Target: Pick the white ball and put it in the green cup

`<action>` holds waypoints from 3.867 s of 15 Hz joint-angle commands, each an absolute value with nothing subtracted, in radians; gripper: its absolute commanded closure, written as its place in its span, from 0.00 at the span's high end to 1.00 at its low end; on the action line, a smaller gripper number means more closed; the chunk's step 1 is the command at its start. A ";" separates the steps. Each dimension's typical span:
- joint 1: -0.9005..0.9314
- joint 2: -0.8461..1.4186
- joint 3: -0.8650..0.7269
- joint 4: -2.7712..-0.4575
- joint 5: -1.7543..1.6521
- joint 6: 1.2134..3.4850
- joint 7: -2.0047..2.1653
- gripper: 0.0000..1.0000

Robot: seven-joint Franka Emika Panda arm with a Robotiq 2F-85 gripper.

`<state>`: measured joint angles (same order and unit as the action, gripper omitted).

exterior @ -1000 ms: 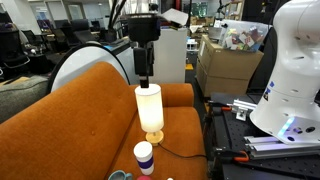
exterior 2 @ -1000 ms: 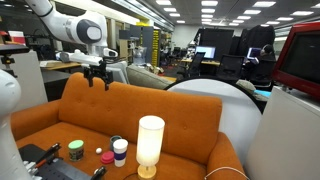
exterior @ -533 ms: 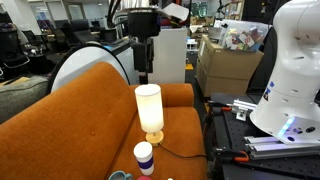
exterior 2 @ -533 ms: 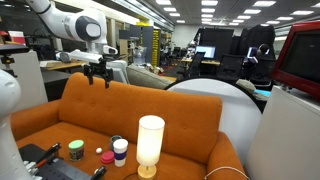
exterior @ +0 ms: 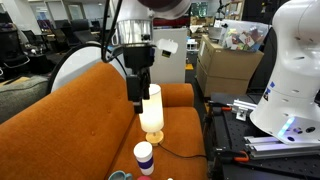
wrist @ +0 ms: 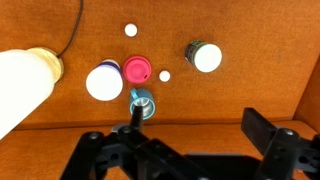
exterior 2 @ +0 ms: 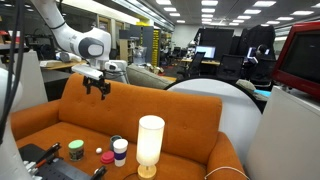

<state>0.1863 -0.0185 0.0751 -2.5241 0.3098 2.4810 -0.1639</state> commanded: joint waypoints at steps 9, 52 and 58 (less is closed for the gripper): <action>0.150 0.143 0.130 -2.444 0.331 2.538 -0.166 1.00; -0.069 0.932 0.415 -2.111 0.433 2.907 -0.070 1.00; -0.066 0.942 0.415 -2.093 0.429 2.896 -0.056 1.00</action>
<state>-0.0545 0.9246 0.4064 -2.1084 0.4625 2.9033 -0.0910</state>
